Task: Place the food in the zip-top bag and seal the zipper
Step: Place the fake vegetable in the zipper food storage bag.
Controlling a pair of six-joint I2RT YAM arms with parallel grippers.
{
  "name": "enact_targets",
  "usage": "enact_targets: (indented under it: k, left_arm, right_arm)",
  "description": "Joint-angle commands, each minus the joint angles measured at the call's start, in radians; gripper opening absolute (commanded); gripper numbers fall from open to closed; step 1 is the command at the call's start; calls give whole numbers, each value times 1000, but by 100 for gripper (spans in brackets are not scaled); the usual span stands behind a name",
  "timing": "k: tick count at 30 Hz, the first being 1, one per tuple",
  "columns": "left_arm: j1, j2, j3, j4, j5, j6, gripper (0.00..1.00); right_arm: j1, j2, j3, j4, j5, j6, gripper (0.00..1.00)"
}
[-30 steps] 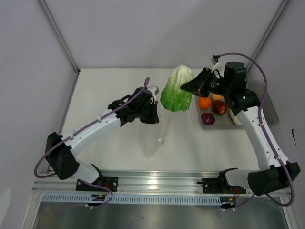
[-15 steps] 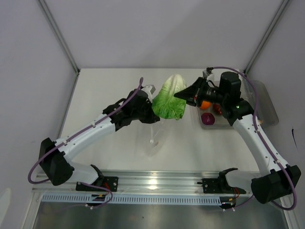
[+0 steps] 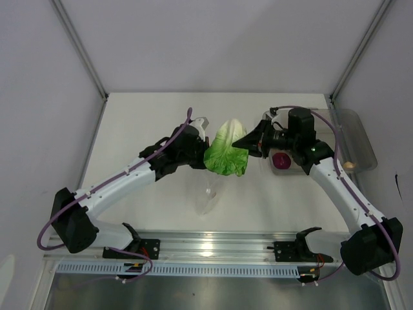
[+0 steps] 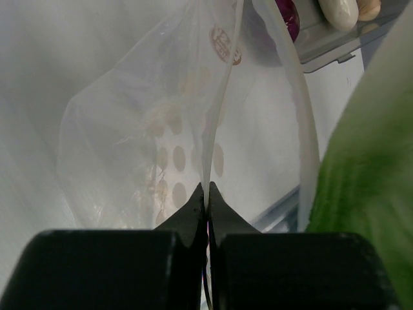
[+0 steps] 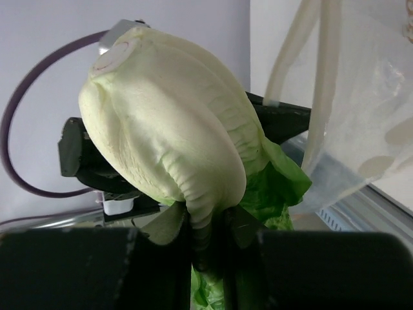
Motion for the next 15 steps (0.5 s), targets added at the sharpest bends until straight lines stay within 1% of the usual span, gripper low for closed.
enact_targets:
  k: [1, 7, 9, 15]
  left_arm:
    - [5, -51, 3, 50, -8, -18, 1]
    - [5, -103, 12, 22, -78, 31, 1]
    - [0, -112, 23, 15, -116, 54, 1]
    - [-29, -138, 30, 22, -150, 93, 1]
  right_arm:
    - [15, 6, 12, -117, 7, -106, 0]
    - [41, 26, 35, -315, 46, -250, 0]
    - [61, 35, 36, -362, 51, -274, 0]
    - [91, 63, 29, -444, 73, -335, 0]
